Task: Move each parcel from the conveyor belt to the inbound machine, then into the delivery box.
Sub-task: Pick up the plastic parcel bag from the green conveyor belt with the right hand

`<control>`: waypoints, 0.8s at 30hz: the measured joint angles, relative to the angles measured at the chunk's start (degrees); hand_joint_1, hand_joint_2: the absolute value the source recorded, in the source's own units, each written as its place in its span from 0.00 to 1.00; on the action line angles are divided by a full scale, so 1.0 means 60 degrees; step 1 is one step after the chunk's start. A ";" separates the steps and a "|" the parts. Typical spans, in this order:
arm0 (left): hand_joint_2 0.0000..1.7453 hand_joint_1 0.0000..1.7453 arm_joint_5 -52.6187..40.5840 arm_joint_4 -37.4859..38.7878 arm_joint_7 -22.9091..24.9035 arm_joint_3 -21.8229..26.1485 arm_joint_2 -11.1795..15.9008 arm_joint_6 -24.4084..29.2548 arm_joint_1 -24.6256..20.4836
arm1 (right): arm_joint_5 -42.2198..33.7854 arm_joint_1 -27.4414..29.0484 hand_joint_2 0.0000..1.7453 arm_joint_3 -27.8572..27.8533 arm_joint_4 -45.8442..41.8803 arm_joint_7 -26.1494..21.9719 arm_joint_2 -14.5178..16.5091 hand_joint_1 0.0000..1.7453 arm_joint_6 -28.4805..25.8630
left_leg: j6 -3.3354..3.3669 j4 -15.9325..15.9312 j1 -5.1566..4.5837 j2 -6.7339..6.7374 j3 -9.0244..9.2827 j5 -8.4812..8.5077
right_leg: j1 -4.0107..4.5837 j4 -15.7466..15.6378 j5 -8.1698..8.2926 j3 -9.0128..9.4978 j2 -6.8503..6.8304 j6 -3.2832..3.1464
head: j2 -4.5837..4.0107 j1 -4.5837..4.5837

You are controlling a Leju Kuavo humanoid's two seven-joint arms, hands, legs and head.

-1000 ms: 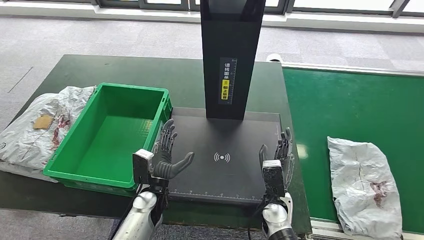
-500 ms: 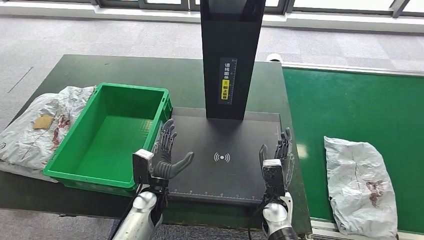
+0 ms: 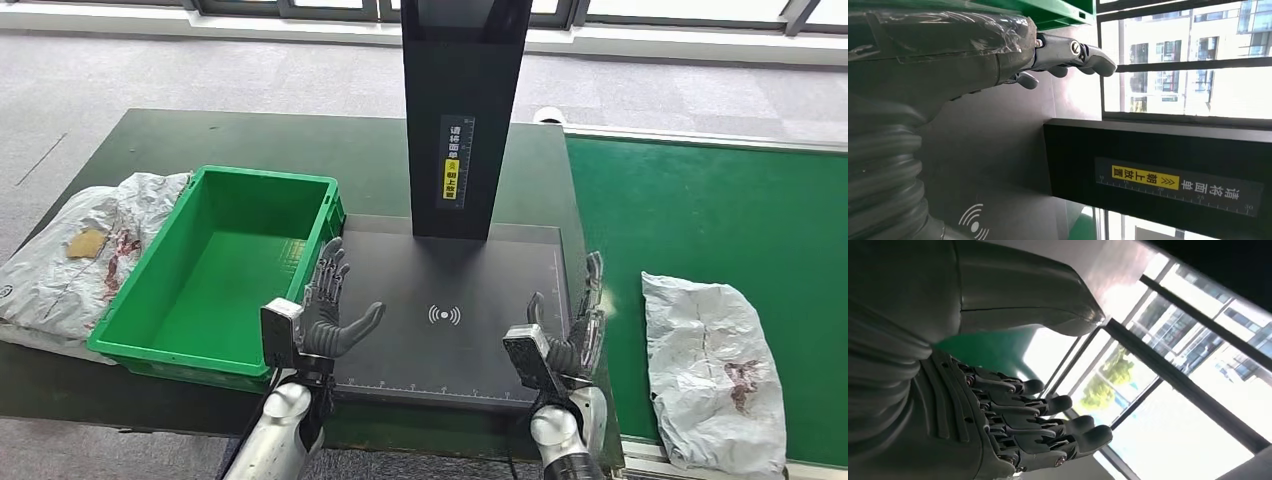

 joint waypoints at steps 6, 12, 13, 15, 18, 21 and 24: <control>1.00 0.00 0.0001 -0.0161 0.0000 0.0278 0.0009 -0.0025 0.0078 | 0.1812 -0.0230 0.00 -0.3451 -0.0499 0.0289 -0.0002 0.00 -0.0085 | 0.0004 0.0001 -0.0007 -0.0019 -0.0001 0.0000 | -0.0007 -0.0001 0.0001 0.0007 -0.0015 0.0001 | 0.0000 0.0001; 1.00 0.00 -0.0026 -0.0258 0.0000 0.0492 0.0014 -0.0057 0.0127 | 0.1744 -0.1036 0.00 -0.6439 0.0434 0.0127 -0.0669 0.00 -0.0085 | 0.0009 0.0002 -0.0012 -0.0017 0.0001 0.0002 | -0.0012 -0.0002 0.0005 0.0010 -0.0015 0.0008 | 0.0000 0.0000; 1.00 0.00 -0.0038 -0.0260 0.0000 0.0516 0.0014 -0.0056 0.0131 | 0.1932 -0.1164 0.00 -0.6798 0.0650 0.0224 -0.0799 0.00 -0.0084 | 0.0010 0.0002 -0.0013 -0.0013 0.0002 0.0004 | -0.0013 -0.0002 0.0007 0.0009 -0.0013 0.0010 | 0.0000 -0.0001; 1.00 0.00 -0.0054 -0.0261 0.0000 0.0562 0.0012 -0.0057 0.0140 | 0.2852 -0.1446 0.00 -0.7656 0.1012 0.0498 -0.1000 0.00 -0.0083 | 0.0011 0.0002 -0.0013 -0.0004 0.0007 0.0005 | -0.0013 -0.0002 0.0010 0.0008 -0.0008 0.0012 | 0.0000 -0.0001; 1.00 0.00 -0.0080 -0.0261 0.0000 0.0607 0.0010 -0.0050 0.0148 | 0.4093 -0.1797 0.00 -0.8912 0.1390 0.0741 -0.1146 0.00 -0.0083 | 0.0010 0.0001 -0.0010 -0.0002 0.0009 0.0006 | -0.0009 -0.0001 0.0010 0.0009 -0.0008 0.0012 | 0.0000 -0.0002; 1.00 0.00 -0.0102 -0.0261 0.0000 0.0643 0.0010 -0.0026 0.0155 | 0.4622 -0.2007 0.00 -0.9805 0.1615 0.0898 -0.1211 0.00 -0.0083 | 0.0008 0.0000 -0.0007 -0.0003 0.0008 0.0007 | -0.0005 0.0000 0.0010 0.0009 -0.0009 0.0012 | 0.0000 -0.0001; 1.00 0.00 -0.0105 -0.0268 0.0000 0.0657 0.0010 0.0028 0.0159 | 0.4994 -0.2142 0.00 -1.0284 0.1759 0.1202 -0.1258 0.00 -0.0083 | 0.0007 0.0000 -0.0006 0.0000 0.0008 0.0008 | -0.0005 0.0001 0.0010 0.0009 -0.0007 0.0012 | 0.0000 0.0001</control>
